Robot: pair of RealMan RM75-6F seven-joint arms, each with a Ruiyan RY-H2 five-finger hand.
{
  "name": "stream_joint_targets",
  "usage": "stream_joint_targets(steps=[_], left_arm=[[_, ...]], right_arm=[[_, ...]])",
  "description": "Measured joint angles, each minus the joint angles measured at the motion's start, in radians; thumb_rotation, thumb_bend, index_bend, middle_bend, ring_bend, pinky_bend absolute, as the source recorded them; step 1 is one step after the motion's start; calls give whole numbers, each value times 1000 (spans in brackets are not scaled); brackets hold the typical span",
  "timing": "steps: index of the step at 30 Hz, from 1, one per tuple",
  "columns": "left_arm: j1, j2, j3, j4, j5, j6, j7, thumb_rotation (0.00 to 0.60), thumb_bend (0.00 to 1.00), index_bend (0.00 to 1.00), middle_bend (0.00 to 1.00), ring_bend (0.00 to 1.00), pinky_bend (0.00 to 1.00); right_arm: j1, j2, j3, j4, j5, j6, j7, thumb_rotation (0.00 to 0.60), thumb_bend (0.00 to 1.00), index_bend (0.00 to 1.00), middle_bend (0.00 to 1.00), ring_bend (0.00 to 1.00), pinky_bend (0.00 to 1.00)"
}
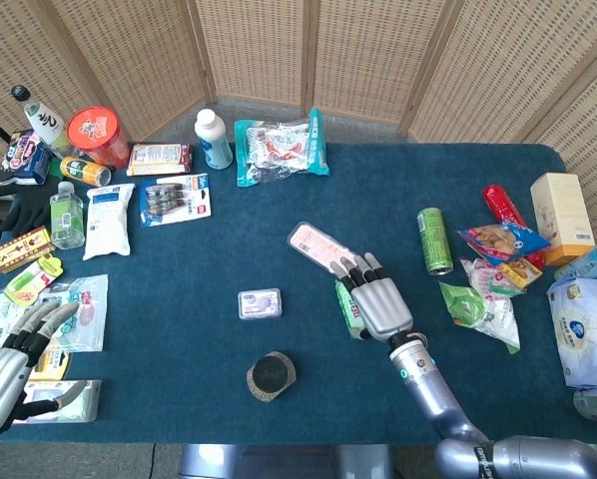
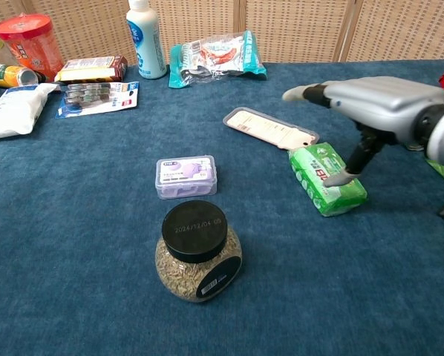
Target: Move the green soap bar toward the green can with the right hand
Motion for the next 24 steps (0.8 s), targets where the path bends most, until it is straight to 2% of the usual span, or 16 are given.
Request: stream_joint_targets(steps=[9, 18, 24], left_arm=[[28, 9, 17, 31, 3, 30, -30, 600, 302, 4, 136, 17, 0], [27, 7, 18, 16, 12, 25, -9, 600, 301, 4, 137, 16, 0], [30, 10, 18, 3, 17, 27, 6, 600, 302, 3, 136, 17, 0]], right_arm=[[57, -93, 24, 90, 64, -25, -35, 600, 30, 0, 0, 0, 0], [52, -97, 5, 184, 84, -44, 9, 600, 29, 0, 0, 0, 0], [30, -65, -8, 238, 78, -42, 46, 600, 28, 0, 0, 0, 0]])
